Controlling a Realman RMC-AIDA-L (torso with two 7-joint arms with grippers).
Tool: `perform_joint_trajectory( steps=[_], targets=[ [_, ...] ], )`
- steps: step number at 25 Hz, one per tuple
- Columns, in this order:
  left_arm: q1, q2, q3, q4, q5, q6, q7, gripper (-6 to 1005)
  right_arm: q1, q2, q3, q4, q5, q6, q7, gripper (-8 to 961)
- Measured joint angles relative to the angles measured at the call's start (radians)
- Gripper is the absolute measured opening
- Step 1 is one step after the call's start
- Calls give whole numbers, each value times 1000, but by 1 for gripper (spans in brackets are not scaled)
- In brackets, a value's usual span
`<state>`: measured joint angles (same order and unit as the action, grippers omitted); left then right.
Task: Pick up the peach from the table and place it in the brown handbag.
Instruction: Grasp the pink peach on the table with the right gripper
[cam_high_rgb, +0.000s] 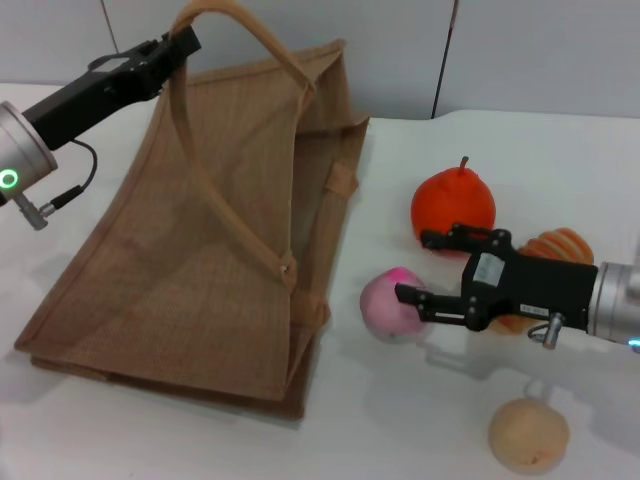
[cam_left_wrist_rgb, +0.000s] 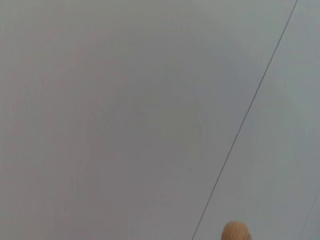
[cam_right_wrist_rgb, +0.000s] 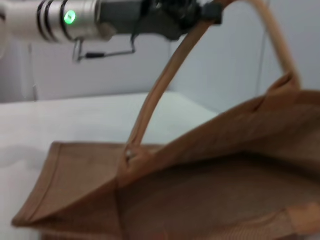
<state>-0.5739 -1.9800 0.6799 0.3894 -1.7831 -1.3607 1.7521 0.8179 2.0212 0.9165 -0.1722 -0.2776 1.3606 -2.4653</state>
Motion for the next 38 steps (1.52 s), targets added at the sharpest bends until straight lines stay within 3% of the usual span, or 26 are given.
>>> perform_joint_trajectory(
  steps=[7, 12, 18, 30, 38],
  targets=[
    [-1, -1, -1, -1, 0, -12, 2, 119, 36, 2, -102, 20, 0, -68, 76, 780],
    [-2, -2, -1, -1, 0, -13, 2, 119, 42, 4, -161, 84, 0, -192, 123, 779],
    [-2, -2, -2, -1, -1, -14, 3, 119, 52, 4, -189, 90, -1, -209, 152, 778],
    [-1, -2, -2, -3, 2, -13, 3, 119, 53, 4, -194, 86, -9, -211, 169, 630],
    [-1, -2, -2, -3, 3, -12, 3, 118, 53, 4, -195, 82, -7, -216, 169, 581]
  ],
)
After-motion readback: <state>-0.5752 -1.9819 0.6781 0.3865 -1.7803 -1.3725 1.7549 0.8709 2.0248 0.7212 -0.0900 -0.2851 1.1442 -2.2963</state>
